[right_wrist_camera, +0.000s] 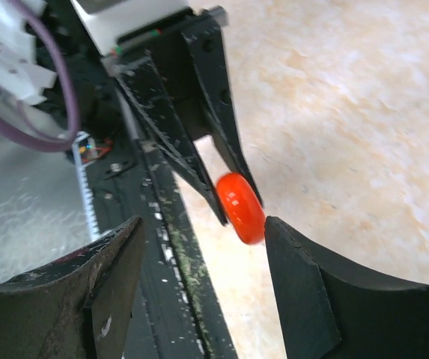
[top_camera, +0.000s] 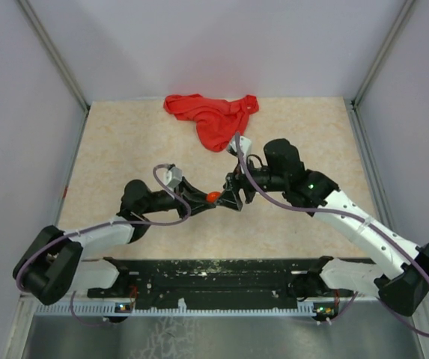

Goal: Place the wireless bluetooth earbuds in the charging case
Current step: Close the charging case, then place the charging case at the center of the board.

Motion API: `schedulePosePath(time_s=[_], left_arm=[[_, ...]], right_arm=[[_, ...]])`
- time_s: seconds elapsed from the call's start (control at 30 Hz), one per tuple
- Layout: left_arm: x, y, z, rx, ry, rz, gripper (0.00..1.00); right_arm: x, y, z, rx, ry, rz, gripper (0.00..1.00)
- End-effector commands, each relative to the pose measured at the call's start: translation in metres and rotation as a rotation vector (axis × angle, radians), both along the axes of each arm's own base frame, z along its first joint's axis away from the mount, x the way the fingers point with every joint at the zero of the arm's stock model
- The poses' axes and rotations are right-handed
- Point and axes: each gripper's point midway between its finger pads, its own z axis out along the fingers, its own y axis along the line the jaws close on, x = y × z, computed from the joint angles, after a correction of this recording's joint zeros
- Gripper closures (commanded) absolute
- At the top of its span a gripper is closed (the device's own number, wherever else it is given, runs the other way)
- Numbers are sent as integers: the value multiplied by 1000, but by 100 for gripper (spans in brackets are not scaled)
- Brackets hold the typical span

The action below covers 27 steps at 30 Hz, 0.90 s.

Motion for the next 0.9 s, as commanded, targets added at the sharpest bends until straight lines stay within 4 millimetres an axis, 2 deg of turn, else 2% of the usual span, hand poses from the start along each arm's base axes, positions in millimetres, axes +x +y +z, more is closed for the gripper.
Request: schedulePosePath(time_s=[0.0, 0.17, 0.3, 0.47, 0.63, 0.7, 0.87], left_arm=[[18, -6, -21, 36, 197, 51, 99], [38, -19, -58, 61, 495, 100, 97], [56, -36, -82, 63, 684, 113, 98], [82, -59, -114, 101, 843, 138, 95], [108, -82, -139, 135, 932, 167, 92], [114, -87, -157, 170, 976, 193, 92], [135, -97, -181, 200, 1027, 252, 87]], right_arm=[[36, -20, -5, 29, -39, -228, 35], [55, -49, -19, 44, -65, -460, 36], [66, -77, -17, 56, -107, -636, 36], [67, -98, -10, 103, -148, -740, 35], [65, -111, -4, 126, -179, -789, 34], [64, -113, -4, 124, -187, -791, 34], [62, -113, -5, 127, -193, -777, 33]])
